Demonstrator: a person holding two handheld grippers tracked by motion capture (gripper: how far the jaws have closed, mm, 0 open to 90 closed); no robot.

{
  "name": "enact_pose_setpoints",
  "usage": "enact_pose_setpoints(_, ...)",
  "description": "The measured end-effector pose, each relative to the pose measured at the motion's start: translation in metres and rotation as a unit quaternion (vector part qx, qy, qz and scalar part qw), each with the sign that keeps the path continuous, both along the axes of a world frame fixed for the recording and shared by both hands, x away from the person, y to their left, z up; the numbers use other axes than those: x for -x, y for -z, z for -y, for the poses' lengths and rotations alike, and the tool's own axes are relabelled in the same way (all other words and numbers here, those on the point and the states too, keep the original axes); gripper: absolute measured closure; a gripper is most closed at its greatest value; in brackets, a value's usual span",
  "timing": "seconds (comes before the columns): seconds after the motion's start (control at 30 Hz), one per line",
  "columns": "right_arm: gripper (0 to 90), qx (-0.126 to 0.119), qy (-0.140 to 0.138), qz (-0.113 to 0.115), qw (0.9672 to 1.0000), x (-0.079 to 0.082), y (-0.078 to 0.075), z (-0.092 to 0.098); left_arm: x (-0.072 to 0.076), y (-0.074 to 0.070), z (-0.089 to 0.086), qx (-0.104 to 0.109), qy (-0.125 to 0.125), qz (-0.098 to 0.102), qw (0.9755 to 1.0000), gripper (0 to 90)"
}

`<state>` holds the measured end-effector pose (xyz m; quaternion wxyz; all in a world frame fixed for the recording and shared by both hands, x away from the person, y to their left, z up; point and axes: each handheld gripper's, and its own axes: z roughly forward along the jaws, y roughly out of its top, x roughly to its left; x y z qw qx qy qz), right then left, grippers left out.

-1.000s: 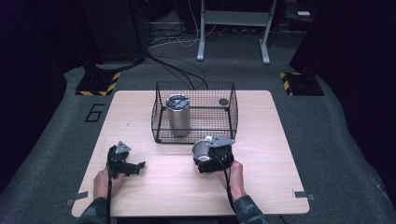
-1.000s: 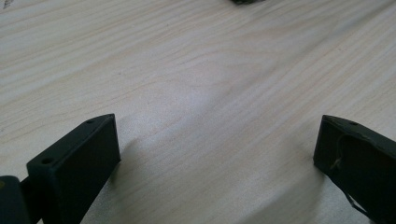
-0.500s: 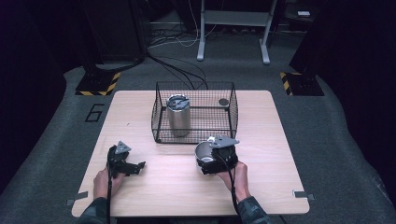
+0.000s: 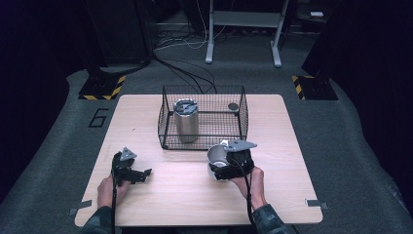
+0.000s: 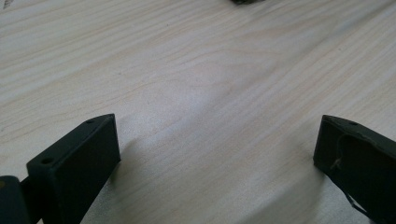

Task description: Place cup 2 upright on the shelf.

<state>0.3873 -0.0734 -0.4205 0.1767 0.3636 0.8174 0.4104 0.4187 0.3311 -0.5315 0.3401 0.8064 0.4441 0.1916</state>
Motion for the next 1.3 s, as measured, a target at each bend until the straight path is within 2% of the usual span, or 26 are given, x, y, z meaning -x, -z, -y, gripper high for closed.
enact_pose_setpoints(0.2, 6.1, -0.008, 0.007, 0.002, 0.9999, 0.001, -0.009, 0.006, 0.000, 0.000, 0.000, -0.003, 0.000, 0.001, 1.0000, 0.3)
enact_pose_setpoints(0.27, 6.1, -0.010, 0.009, 0.002, 0.9999, 0.001, -0.011, 0.007, 0.000, 0.000, 0.001, 0.005, -0.004, 0.002, 1.0000, 0.3)
enact_pose_setpoints(0.37, 6.1, -0.010, 0.006, 0.005, 0.9999, 0.001, -0.016, 0.009, 0.000, 0.000, -0.001, -0.005, 0.002, 0.001, 1.0000, 0.3)
enact_pose_setpoints(0.57, 6.1, -0.007, 0.004, 0.007, 0.9999, 0.001, -0.023, 0.011, 0.000, 0.000, 0.000, 0.002, -0.002, 0.002, 1.0000, 0.3)
enact_pose_setpoints(0.67, 6.1, -0.008, 0.006, 0.008, 0.9999, 0.001, -0.026, 0.011, 0.000, 0.000, 0.000, -0.004, 0.002, 0.001, 1.0000, 0.3)
enact_pose_setpoints(1.3, 6.1, -0.022, 0.012, 0.033, 0.9991, -0.003, -0.060, 0.018, 0.000, 0.000, 0.000, -0.002, 0.002, 0.000, 1.0000, 0.3)
